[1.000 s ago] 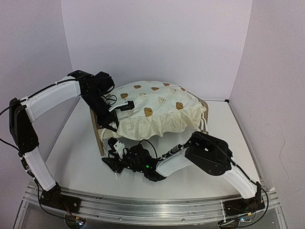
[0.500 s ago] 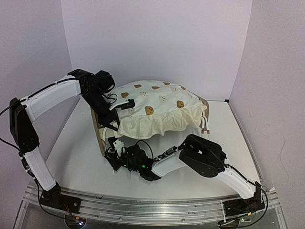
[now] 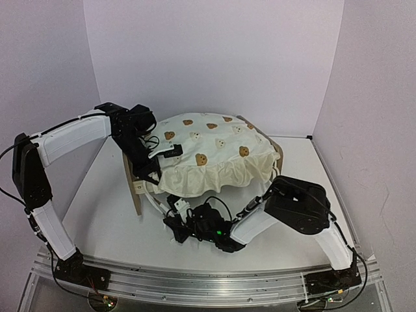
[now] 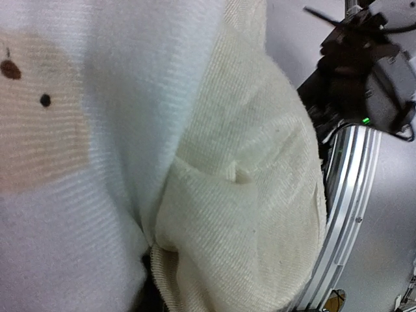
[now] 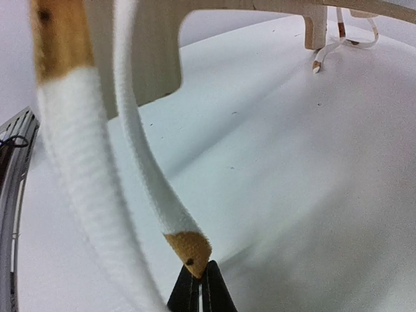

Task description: Set up the pet bed

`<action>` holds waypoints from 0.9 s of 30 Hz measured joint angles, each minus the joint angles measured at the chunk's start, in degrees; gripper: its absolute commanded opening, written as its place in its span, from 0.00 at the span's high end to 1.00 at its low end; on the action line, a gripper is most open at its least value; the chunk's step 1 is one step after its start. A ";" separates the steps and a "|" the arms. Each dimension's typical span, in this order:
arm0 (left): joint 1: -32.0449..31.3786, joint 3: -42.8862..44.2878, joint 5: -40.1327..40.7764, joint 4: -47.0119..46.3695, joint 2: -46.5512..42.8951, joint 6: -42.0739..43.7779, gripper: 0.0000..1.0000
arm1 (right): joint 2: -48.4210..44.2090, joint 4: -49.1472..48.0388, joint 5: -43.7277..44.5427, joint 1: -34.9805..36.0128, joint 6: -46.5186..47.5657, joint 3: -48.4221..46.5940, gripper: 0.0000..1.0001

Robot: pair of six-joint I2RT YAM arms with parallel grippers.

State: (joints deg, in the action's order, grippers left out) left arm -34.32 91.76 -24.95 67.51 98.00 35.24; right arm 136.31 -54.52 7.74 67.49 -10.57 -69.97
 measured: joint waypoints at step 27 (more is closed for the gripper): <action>3.88 -15.86 -3.16 -19.89 1.37 9.83 0.17 | -15.59 26.71 -14.66 1.37 -10.45 4.81 1.00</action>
State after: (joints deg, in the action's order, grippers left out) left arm -30.44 75.90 -28.11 47.62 99.36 45.07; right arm 120.72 -27.81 -6.93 68.87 -21.02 -65.16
